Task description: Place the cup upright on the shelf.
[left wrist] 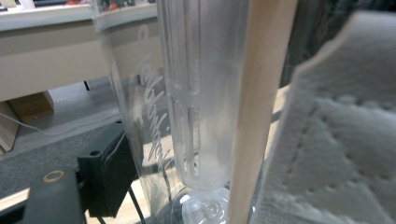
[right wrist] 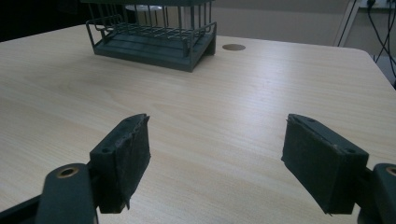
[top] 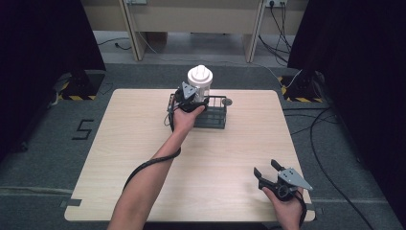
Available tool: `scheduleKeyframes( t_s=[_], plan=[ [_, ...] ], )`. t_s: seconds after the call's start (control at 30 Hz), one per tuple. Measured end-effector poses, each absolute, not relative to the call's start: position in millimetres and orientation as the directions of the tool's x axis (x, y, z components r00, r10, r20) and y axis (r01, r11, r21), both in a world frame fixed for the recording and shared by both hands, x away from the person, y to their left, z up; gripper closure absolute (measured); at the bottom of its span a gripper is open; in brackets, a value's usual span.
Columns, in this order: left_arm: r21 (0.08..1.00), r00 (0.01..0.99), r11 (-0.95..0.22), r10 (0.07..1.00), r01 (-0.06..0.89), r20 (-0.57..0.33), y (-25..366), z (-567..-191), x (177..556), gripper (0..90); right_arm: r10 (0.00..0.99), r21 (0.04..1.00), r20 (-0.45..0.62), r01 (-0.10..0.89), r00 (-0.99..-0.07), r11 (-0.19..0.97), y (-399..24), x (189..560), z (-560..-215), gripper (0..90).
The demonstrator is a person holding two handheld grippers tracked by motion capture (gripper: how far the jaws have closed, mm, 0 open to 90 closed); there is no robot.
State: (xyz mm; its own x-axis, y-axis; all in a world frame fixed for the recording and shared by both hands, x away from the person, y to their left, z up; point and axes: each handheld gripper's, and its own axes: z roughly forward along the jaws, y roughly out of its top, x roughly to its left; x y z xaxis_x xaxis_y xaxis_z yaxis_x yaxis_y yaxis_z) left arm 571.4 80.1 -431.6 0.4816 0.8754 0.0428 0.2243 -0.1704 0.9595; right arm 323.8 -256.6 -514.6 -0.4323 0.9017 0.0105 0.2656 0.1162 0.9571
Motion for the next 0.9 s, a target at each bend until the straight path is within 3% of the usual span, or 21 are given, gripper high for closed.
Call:
scheduleKeyframes(
  t_s=[0.9],
  plan=[
    [0.934,0.449,-0.168,0.894,0.315,0.009,80.7,-454.0,570.8,17.5,0.9,0.956,0.008,0.269,-0.435,0.121,-256.8,324.7,-514.6,23.8]
  ],
)
